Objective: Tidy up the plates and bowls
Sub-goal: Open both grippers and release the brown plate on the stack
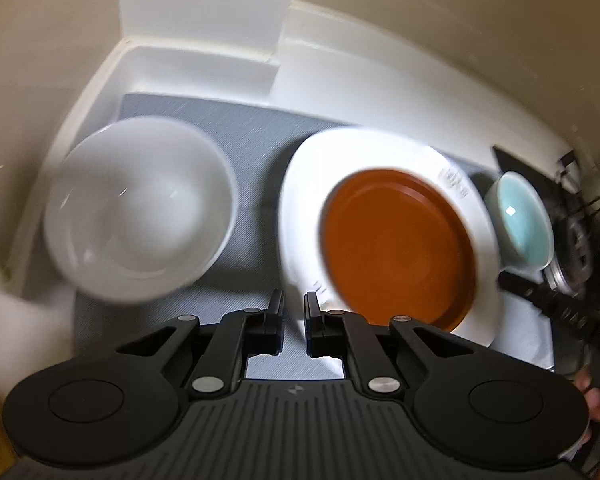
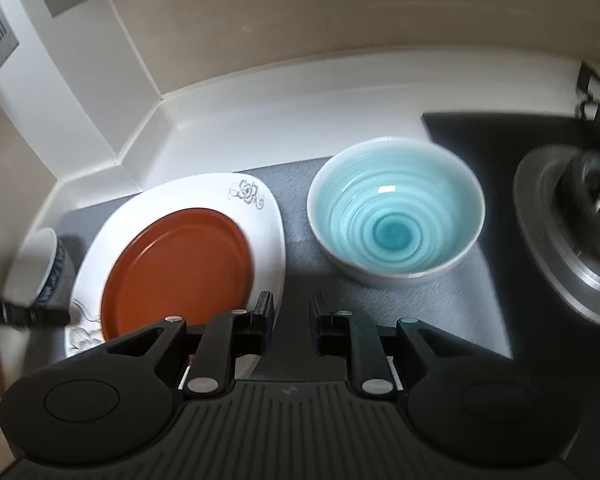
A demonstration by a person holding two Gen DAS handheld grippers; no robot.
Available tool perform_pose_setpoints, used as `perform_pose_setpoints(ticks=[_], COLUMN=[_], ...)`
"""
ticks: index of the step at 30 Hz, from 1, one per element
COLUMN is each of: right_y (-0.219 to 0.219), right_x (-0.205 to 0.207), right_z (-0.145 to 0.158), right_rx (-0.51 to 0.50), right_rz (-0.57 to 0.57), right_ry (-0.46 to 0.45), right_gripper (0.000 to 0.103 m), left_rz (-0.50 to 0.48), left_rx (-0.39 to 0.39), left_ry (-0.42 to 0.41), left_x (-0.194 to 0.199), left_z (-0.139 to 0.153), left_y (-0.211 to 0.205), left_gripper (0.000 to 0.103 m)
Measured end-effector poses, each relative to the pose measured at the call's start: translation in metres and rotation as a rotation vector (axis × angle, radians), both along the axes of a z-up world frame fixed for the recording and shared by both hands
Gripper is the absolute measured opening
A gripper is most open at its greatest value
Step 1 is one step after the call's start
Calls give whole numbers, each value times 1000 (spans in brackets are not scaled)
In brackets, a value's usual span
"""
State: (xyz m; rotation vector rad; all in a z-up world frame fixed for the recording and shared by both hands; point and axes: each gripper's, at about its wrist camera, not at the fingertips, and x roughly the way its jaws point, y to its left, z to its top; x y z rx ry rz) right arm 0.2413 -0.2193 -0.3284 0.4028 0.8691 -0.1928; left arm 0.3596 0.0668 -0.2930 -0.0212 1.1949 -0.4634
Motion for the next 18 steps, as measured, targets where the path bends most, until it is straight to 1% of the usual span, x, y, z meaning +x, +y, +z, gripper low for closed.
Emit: perform_pose_setpoints(ticks=[3, 5, 8, 12, 14, 16, 18], right_y=[4, 6, 10, 11, 11, 9, 7], right_x=[-1, -3, -5, -6, -8, -12, -16], right_z=[-1, -1, 0, 1, 4, 10, 17], right_rx=[-3, -2, 0, -1, -7, -10, 10], right_rz=[16, 35, 45, 53, 34, 8, 3], right_ry=[-1, -3, -10, -9, -6, -25, -52], right_gripper=[20, 13, 8, 8, 10, 11, 11], left_rz=[-8, -9, -1, -6, 1, 18, 17], left_rx=[-38, -49, -59, -51, -52, -55, -42], left_ry=[26, 34, 42, 47, 60, 69, 50], left_x=[-1, 1, 6, 9, 11, 11, 8], left_z=[-6, -9, -12, -12, -11, -7, -2], left_y=[3, 3, 2, 0, 1, 6, 10], left_gripper=[10, 10, 11, 10, 11, 11, 11])
